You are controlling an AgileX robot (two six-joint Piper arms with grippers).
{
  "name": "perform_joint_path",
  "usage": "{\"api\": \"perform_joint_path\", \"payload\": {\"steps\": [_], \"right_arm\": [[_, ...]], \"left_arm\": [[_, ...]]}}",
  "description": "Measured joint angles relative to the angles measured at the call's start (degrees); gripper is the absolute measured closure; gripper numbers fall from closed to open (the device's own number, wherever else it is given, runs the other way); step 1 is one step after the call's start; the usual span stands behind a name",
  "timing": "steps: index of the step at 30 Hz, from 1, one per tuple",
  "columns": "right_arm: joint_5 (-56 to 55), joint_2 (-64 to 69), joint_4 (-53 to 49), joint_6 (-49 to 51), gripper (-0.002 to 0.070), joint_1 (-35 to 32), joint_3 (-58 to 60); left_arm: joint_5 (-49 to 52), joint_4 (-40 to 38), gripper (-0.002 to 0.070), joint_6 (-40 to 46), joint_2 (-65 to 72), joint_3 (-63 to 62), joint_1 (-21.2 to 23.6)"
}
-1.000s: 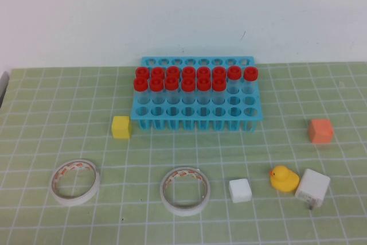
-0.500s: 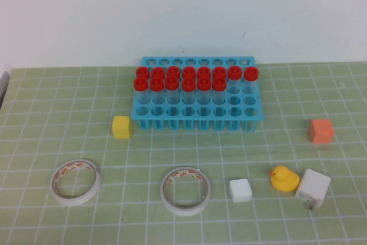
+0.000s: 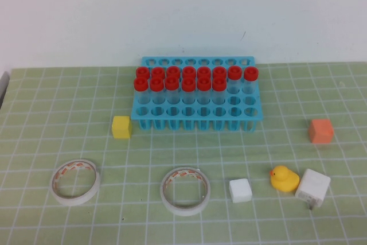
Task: Place the test tubes
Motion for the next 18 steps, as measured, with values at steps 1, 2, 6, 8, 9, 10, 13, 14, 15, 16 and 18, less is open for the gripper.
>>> {"api": "perform_joint_path", "payload": {"steps": [1,2,6,8,9,10,13,14,15,16,18], "right_arm": [[0.1,0.0,-0.7,1.3,0.0675,-0.1,0.0],[0.2,0.0,-1.3,2.3,0.0675,-0.2,0.0],[0.5,0.0,-2.5,4.3,0.0675,-0.3,0.0],[0.5,0.0,-2.7,4.7,0.0675,-0.3,0.0],[0.5,0.0,-2.7,4.8,0.0675,-0.3,0.0],[0.5,0.0,-2.8,4.8,0.0675,-0.3,0.0],[0.5,0.0,-2.8,4.9,0.0675,-0.3,0.0],[0.5,0.0,-2.8,5.0,0.0675,-0.3,0.0],[0.5,0.0,-2.8,5.0,0.0675,-0.3,0.0],[0.5,0.0,-2.8,5.0,0.0675,-0.3,0.0],[0.5,0.0,-2.8,5.0,0.0675,-0.3,0.0]], "left_arm": [[0.0,0.0,0.0676,0.0,0.0,0.0,0.0],[0.0,0.0,0.0676,0.0,0.0,0.0,0.0],[0.0,0.0,0.0676,0.0,0.0,0.0,0.0],[0.0,0.0,0.0676,0.0,0.0,0.0,0.0],[0.0,0.0,0.0676,0.0,0.0,0.0,0.0],[0.0,0.0,0.0676,0.0,0.0,0.0,0.0],[0.0,0.0,0.0676,0.0,0.0,0.0,0.0],[0.0,0.0,0.0676,0.0,0.0,0.0,0.0],[0.0,0.0,0.0676,0.0,0.0,0.0,0.0],[0.0,0.0,0.0676,0.0,0.0,0.0,0.0],[0.0,0.0,0.0676,0.0,0.0,0.0,0.0]]}}
